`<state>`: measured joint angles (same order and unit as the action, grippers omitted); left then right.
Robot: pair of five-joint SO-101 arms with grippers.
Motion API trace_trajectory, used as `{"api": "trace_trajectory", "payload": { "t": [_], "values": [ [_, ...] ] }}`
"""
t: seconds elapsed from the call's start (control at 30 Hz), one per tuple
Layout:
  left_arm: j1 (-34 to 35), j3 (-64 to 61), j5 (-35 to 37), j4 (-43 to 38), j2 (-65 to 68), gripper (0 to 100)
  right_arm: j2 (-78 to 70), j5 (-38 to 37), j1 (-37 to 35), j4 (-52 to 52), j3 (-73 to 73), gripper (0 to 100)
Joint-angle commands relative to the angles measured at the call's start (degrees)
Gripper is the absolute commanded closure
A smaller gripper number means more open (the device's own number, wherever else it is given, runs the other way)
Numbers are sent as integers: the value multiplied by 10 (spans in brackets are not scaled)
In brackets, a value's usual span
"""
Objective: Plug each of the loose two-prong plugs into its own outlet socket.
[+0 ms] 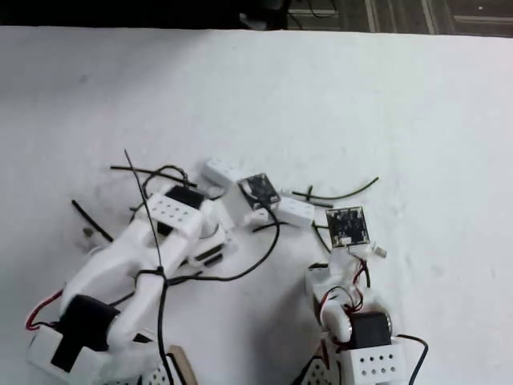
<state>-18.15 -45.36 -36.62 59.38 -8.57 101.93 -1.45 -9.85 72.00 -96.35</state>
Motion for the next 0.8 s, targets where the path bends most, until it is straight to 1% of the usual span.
{"api": "trace_trajectory", "payload": {
  "t": [0.0, 0.27, 0.33, 0.4, 0.5, 0.57, 0.7, 0.77],
  "values": [
    [5, 20, 21, -4, -5, 921, 4, 0, -5, 1, -6, 981],
    [5, 21, 21, 27, -7, 919, 4, 0, -5, 1, -6, 981],
    [7, 21, 25, 28, -7, 895, 4, 0, -5, 1, -6, 981],
    [19, 21, 47, 32, -21, 845, 4, 0, -5, 1, -6, 981],
    [44, 3, 57, 27, -75, 766, 4, 0, -5, 1, -6, 981],
    [47, -26, 60, 21, -128, 735, 4, 0, -5, 1, -6, 981],
    [48, -84, 62, 16, -250, 712, 4, 0, -4, 1, -6, 981],
    [48, -105, 78, 18, -308, 710, 4, 0, -4, 1, -6, 981]
  ]
}}
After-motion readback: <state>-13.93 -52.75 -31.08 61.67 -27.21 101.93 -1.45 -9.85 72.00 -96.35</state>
